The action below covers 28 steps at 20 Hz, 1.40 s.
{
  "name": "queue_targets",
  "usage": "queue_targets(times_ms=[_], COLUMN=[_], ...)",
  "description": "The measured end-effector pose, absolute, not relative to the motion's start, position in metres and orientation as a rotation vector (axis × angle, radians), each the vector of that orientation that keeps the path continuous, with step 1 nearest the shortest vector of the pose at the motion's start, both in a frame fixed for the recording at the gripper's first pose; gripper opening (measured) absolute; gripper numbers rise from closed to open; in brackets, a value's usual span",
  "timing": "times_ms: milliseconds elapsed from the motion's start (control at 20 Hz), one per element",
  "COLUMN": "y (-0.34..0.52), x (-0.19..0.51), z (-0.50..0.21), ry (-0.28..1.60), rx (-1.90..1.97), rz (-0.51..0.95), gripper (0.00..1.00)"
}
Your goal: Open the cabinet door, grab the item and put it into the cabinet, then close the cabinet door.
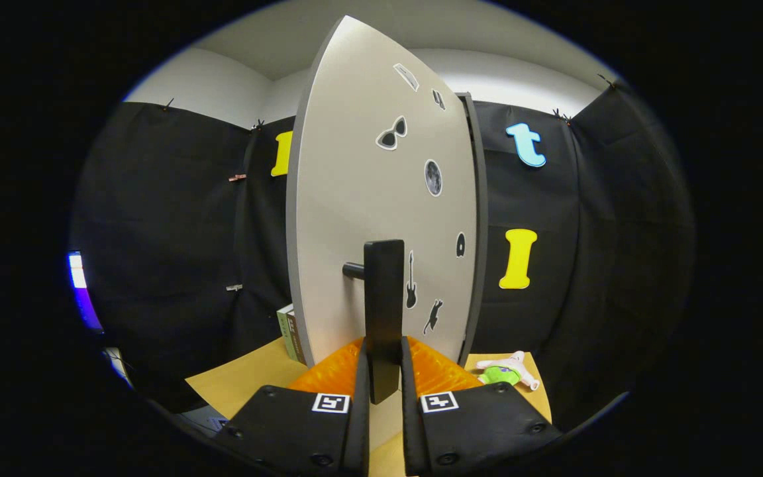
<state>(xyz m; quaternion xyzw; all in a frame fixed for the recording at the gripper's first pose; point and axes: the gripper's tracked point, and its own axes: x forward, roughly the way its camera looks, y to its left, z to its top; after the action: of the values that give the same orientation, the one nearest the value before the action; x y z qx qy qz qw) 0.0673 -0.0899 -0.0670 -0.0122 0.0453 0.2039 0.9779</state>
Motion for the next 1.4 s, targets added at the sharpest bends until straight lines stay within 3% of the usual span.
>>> queue_targets(times_ms=[650, 750, 950, 1400], y=[-0.188, -0.206, -0.203, -0.198], x=[0.081, 0.082, 0.078, 0.028], z=[-0.073, -0.069, -0.066, -0.043], ry=[0.104, 0.095, 0.093, 0.015], rx=[-0.040, -0.010, 0.067, -0.029], rz=[0.294, 0.272, 0.336, 0.264], gripper=[0.24, 0.19, 0.19, 0.19])
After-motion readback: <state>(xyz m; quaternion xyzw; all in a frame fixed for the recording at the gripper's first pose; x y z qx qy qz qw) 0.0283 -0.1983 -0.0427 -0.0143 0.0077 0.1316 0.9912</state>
